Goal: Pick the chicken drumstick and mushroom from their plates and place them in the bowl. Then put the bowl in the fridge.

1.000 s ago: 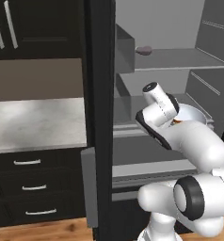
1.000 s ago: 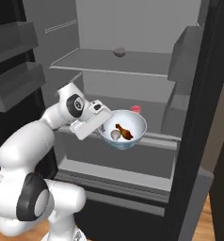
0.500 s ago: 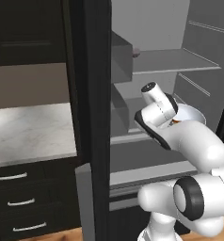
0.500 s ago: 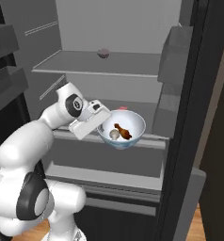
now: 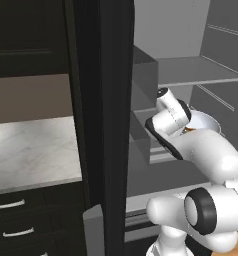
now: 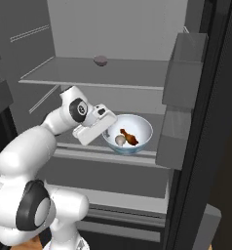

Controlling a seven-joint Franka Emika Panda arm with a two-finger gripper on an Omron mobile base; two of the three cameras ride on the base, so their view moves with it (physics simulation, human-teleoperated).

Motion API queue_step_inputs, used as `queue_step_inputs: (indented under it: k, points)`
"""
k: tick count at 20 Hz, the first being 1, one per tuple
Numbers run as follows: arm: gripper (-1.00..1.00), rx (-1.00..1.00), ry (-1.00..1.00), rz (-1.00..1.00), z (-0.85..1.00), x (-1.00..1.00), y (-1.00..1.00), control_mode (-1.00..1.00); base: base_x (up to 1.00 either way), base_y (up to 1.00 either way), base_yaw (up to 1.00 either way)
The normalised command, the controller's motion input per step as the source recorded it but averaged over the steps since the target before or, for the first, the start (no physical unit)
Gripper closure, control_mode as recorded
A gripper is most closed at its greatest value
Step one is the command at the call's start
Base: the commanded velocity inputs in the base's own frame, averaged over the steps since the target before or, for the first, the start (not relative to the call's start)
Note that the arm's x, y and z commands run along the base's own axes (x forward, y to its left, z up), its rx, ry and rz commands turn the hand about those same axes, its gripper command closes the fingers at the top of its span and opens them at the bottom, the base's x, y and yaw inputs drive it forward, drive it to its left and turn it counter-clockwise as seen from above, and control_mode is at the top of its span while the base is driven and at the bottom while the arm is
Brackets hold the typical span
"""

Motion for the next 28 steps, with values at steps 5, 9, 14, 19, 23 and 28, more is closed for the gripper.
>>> queue_step_inputs:
  k: [5, 9, 14, 19, 23, 28]
  points:
    - [1.0, 0.0, 0.0, 0.0, 0.0, 0.0, 0.0, 1.0, 0.13, -0.14, 0.0]
    - [1.0, 0.0, 0.0, 0.0, 0.0, 0.0, 0.0, 1.0, 0.0, -0.01, 0.0]
    - [1.0, 0.0, 0.0, 0.0, 0.0, 0.0, 0.0, 1.0, 0.0, 0.0, 0.0]
    - [1.0, 0.0, 0.0, 0.0, 0.0, 0.0, 0.0, -1.0, 0.0, 0.0, 0.0]
    - [1.0, 0.0, 0.0, 0.0, 0.0, 0.0, 0.0, -1.0, 0.0, 0.0, 0.0]
    - [1.0, 0.0, 0.0, 0.0, 0.0, 0.0, 0.0, -1.0, 0.0, 0.0, 0.0]
